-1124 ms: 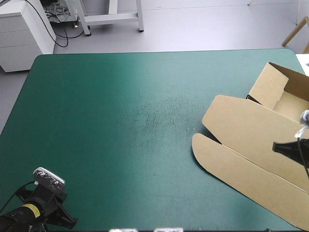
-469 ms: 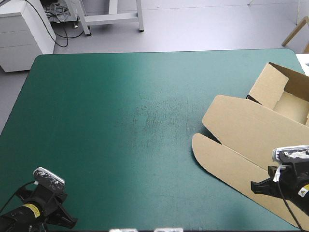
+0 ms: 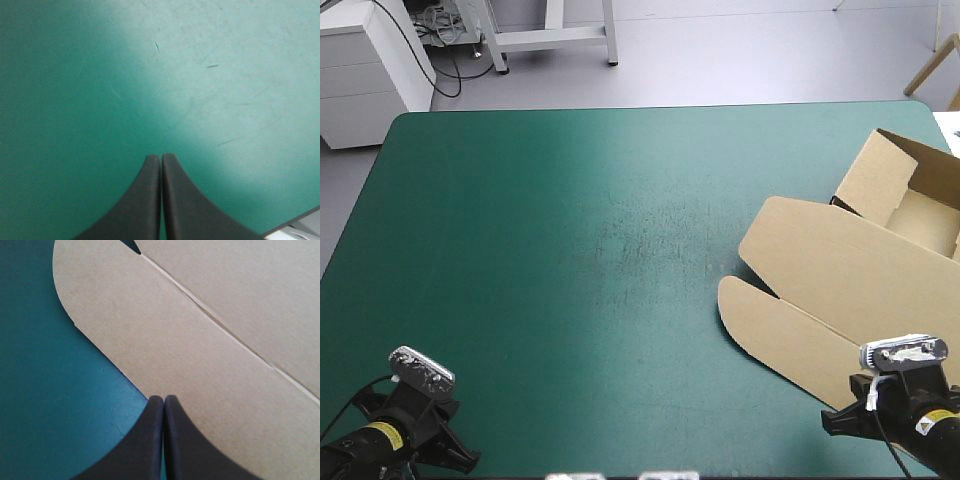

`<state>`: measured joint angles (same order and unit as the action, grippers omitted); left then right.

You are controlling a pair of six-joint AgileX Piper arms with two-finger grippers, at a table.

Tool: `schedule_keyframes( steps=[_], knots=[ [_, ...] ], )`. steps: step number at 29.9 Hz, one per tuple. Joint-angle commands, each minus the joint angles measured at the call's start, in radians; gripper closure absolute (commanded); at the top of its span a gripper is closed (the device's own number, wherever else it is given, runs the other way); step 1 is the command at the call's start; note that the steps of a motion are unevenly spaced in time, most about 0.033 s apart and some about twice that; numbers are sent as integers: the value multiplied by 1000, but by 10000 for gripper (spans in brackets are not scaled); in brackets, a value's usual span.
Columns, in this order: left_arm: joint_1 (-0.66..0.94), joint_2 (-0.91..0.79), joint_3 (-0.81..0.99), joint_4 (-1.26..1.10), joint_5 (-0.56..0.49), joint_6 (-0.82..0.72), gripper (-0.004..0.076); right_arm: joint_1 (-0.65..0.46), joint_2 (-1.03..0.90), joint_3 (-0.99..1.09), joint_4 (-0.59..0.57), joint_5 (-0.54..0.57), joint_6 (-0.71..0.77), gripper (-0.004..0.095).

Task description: Fold the box

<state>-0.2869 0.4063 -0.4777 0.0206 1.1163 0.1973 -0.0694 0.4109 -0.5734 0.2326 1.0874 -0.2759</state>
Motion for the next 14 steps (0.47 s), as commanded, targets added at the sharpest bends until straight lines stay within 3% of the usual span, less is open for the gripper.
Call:
schedule_keyframes(
  steps=[1,14],
  knots=[
    [-1,8,-23,-6,-40,-5,734,0,-2,-17,38,-76,-18,927],
    [-1,8,-23,-6,-40,-5,734,0,-6,-17,40,-67,-18,927]
  ],
)
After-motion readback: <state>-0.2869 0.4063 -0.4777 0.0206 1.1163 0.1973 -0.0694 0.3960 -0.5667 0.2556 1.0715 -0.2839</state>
